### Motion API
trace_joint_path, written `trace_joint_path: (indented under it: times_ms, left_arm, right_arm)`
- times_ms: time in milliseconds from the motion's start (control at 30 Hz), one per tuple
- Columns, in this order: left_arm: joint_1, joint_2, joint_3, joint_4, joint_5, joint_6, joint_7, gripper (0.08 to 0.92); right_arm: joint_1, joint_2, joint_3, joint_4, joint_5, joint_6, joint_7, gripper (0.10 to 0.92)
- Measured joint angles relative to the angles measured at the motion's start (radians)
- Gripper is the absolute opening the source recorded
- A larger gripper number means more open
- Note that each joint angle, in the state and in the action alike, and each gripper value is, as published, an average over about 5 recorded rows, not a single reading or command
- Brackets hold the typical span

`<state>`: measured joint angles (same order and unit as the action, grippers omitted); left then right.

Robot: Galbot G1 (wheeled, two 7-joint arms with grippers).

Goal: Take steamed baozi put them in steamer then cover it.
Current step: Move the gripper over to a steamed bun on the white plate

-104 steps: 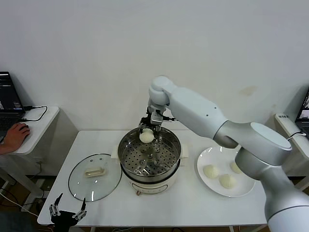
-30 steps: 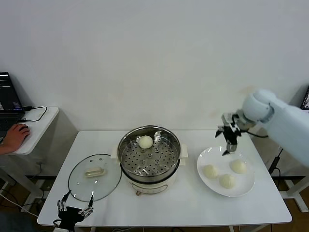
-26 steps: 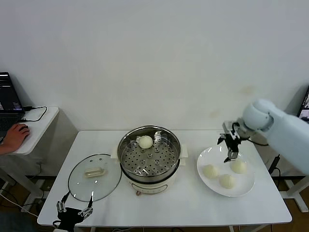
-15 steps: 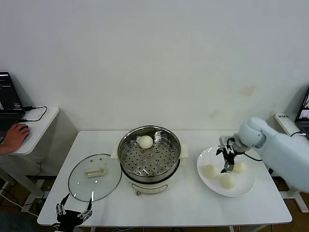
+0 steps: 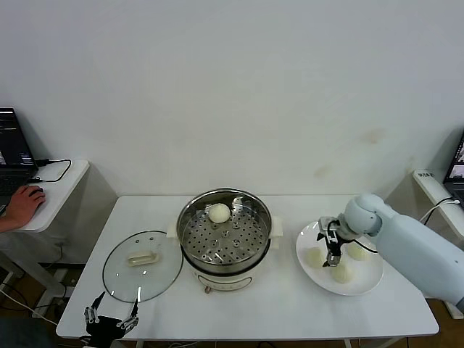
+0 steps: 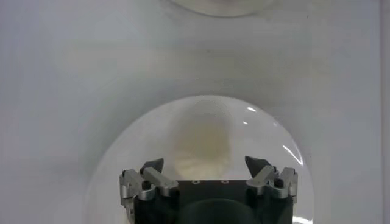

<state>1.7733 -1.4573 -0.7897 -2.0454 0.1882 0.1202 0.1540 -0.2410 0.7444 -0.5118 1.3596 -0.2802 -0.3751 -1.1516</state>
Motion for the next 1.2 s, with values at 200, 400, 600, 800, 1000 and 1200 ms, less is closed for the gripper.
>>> trace_joint_path:
  times_ms: [200,400,600,800,1000,1200]
  left_arm:
    - [-0.001,0.000,0.001,0.006,0.000,0.000,0.000,0.823]
    - [-0.004,-0.002,0.001,0.011,0.001,0.000,0.000,0.823]
    - [-0.005,-0.004,0.003,0.019,0.009,-0.001,-0.001,0.823]
    - [-0.002,-0.005,0.004,0.020,0.012,-0.003,-0.004,0.823]
    - [0.001,-0.007,0.007,0.019,0.016,-0.004,-0.005,0.823]
    - [0.003,-0.008,0.008,0.017,0.018,-0.004,-0.005,0.823]
  right_arm:
    - [-0.005,0.020,0.004,-0.024,-0.014,0.003,0.003,0.823]
    - [-0.010,0.028,0.005,-0.039,-0.022,0.003,0.003,0.823]
    - [-0.014,0.039,0.007,-0.058,-0.022,0.000,0.009,0.822]
    - [-0.016,0.041,0.008,-0.069,-0.020,-0.001,0.014,0.820]
    - [-0.019,0.040,0.010,-0.073,-0.019,-0.003,0.013,0.772]
    - [-0.022,0.039,0.016,-0.078,-0.022,-0.004,0.008,0.688]
